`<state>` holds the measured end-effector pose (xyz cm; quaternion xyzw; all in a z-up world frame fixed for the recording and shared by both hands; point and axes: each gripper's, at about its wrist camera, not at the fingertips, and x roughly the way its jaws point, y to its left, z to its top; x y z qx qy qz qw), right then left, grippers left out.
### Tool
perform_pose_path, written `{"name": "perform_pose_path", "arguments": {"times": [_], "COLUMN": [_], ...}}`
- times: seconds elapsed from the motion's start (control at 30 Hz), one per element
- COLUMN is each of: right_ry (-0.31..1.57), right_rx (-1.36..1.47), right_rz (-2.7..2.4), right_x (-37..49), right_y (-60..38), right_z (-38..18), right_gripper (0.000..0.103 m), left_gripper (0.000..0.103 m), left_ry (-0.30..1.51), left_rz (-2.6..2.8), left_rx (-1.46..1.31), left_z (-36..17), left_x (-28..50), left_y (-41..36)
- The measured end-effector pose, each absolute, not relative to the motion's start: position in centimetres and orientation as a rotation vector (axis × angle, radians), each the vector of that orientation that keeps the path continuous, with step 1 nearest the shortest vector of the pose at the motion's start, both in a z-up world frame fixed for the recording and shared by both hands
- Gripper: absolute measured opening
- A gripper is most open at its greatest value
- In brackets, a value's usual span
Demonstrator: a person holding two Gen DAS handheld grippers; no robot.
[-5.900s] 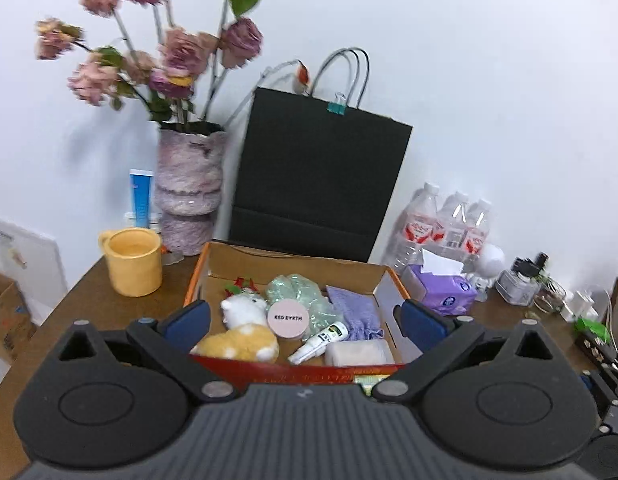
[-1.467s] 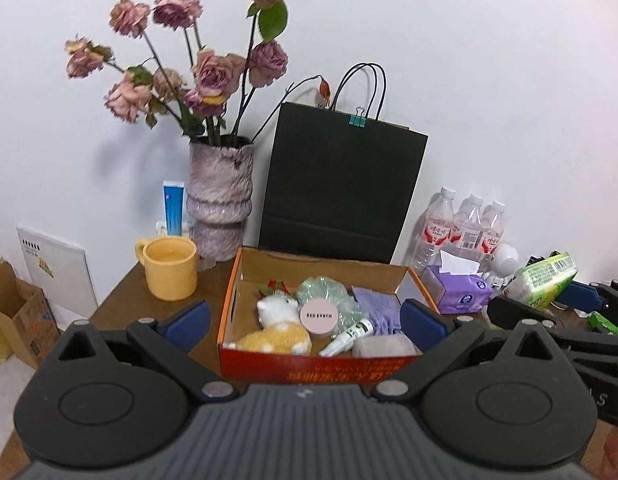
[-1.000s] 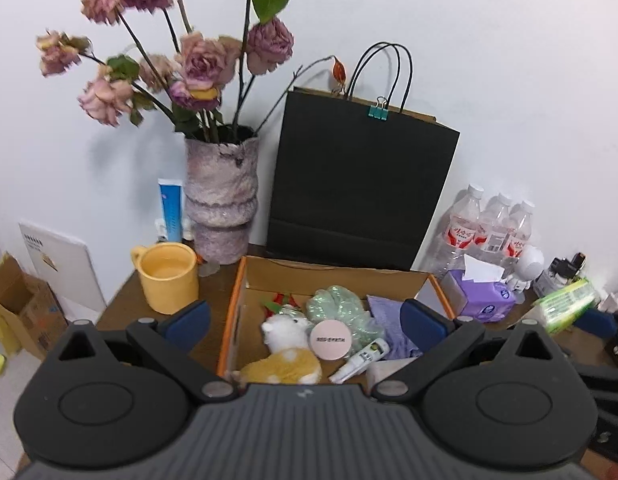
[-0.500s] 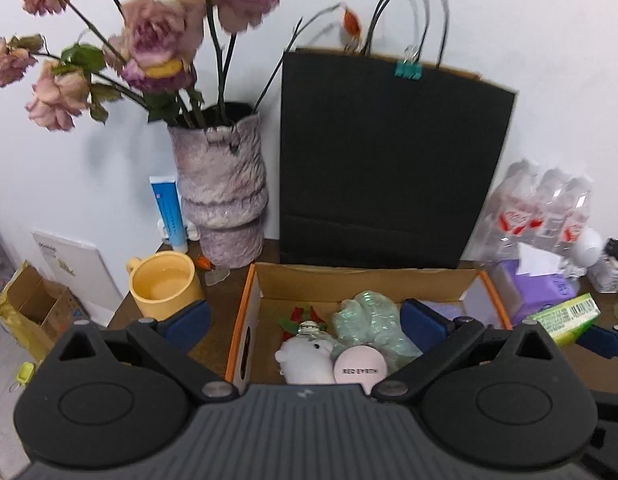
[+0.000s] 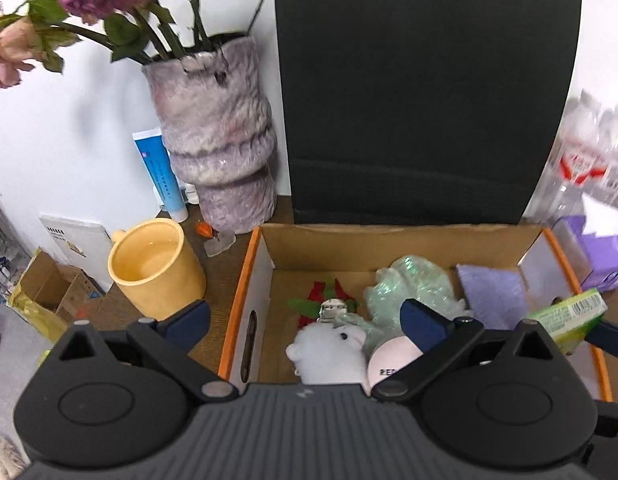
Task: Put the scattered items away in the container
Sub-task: 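Carry the tissue pack over the cardboard box with the right gripper, then lower the tissue pack into the box and open the right gripper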
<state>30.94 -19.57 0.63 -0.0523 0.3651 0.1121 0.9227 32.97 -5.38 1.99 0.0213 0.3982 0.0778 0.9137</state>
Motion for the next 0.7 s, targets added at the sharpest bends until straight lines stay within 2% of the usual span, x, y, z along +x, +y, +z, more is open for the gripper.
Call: {"name": "perform_pose_path", "arguments": {"times": [0.37, 0.7], "right_ry": [0.815, 0.826], "right_rx": [-0.116, -0.089], "right_rz": [0.234, 0.228], "right_x": [32.6, 33.1], "right_y": [-19.2, -20.0], "right_z": [-3.4, -4.7], "right_gripper": [0.062, 0.063], "left_gripper": [0.103, 0.103], "left_ry": [0.865, 0.840], "left_rz": [0.164, 0.152], "left_rx": [0.112, 0.112], "left_z": [-1.3, -2.2], "left_x": [34.0, 34.3], "left_y": [-6.0, -6.1]}}
